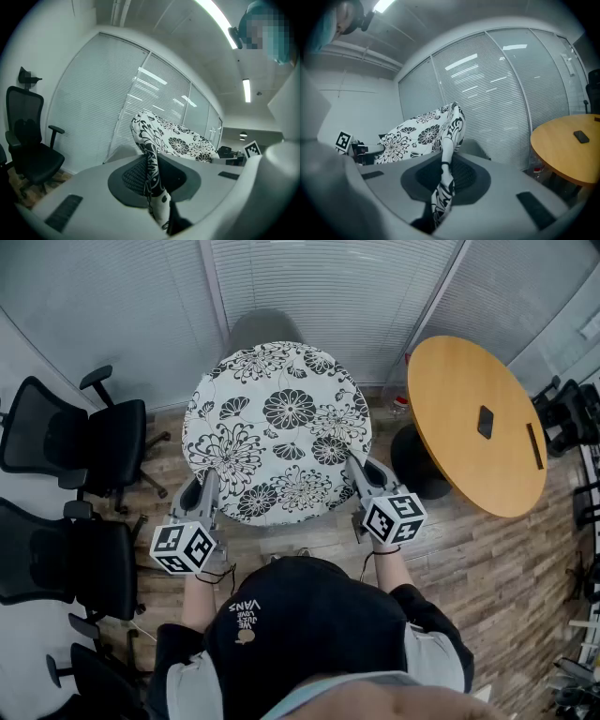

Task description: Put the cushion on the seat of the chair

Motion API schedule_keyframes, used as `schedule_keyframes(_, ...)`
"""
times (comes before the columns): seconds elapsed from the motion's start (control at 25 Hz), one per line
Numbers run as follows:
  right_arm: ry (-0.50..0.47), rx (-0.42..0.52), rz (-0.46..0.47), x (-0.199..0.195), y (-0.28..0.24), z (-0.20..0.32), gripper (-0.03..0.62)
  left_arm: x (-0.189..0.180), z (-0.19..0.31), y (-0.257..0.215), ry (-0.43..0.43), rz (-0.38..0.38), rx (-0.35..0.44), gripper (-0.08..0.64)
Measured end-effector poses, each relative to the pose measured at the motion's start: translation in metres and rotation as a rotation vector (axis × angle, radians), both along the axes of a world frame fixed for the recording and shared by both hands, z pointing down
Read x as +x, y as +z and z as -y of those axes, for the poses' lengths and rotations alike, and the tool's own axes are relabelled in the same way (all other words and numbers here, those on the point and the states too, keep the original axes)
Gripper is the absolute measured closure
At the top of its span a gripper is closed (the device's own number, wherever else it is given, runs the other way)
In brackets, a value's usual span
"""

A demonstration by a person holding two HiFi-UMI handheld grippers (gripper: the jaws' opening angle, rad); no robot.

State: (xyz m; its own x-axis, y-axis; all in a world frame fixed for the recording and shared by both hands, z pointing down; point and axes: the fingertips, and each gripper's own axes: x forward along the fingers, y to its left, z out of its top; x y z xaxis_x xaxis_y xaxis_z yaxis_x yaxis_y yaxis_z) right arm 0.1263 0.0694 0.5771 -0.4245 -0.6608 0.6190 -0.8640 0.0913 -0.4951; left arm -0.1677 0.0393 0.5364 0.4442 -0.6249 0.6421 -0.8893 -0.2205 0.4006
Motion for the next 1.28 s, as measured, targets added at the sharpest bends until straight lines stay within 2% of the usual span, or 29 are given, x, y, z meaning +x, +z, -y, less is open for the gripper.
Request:
schedule_keyframes(0.48, -0.005, 0.001, 0.000, -0.0003, -0.0003, 0.0002, 0.551, -0.0002, -0.0002, -0.0008, 0.001, 0.004, 0.001, 0.500)
schedule_keyframes(0.68, 0.020, -0.001, 0.038, 0.0013, -0.0007, 0.0015, 0.549, -0.0001, -0.0007, -0.0008, -0.004, 0.005, 0.001, 0.500)
schedule_keyframes(1.28, -0.026, -0.006, 0.045, -0.0040, 0.0011, 0.0012, 0.549, -0.0044, -0.0053, -0.0039, -0.029, 0.031, 0.007, 0.502)
